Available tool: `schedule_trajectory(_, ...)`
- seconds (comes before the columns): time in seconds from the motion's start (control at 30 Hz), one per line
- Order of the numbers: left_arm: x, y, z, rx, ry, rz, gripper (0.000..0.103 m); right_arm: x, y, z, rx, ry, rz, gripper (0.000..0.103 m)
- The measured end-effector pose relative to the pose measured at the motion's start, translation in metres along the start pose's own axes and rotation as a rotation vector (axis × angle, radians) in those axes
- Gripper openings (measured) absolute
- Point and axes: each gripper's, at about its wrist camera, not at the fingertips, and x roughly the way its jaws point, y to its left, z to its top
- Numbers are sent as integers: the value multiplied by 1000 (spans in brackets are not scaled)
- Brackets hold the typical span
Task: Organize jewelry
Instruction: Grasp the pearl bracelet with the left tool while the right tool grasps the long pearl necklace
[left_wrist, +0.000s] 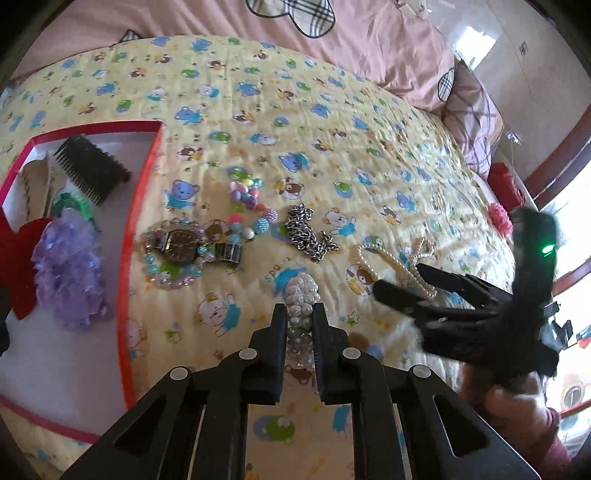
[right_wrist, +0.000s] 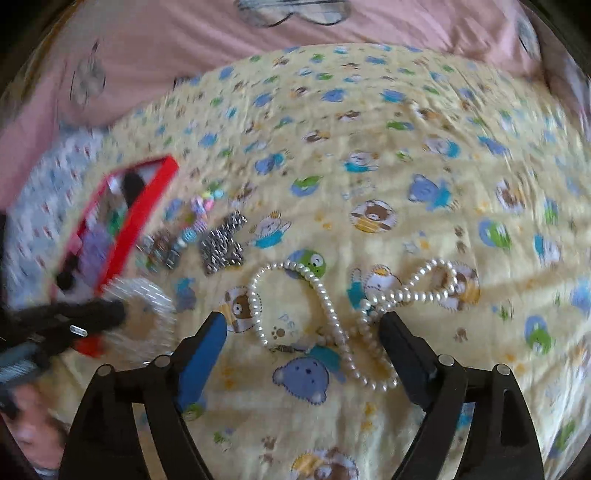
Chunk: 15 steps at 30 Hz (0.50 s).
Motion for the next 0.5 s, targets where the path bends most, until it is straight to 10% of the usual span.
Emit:
schedule_trajectory(0.07, -5, 2, -2, -5, -5, 0, 11, 4, 7, -2, -47, -8, -66, 79)
schedule_trajectory(0.13, -11, 5, -4, -8, -11, -1, 11, -1, 4, -2, -42, -22, -80, 46)
schedule_trajectory(0.17, -13, 6, -5, -12, -14, -1, 11, -3, -2, -1, -14, -24, -63, 14)
schedule_trajectory(0.5, -50, 23, -10, -42, -82, -2, 11, -37, -14, 5, 123, -87, 168, 11)
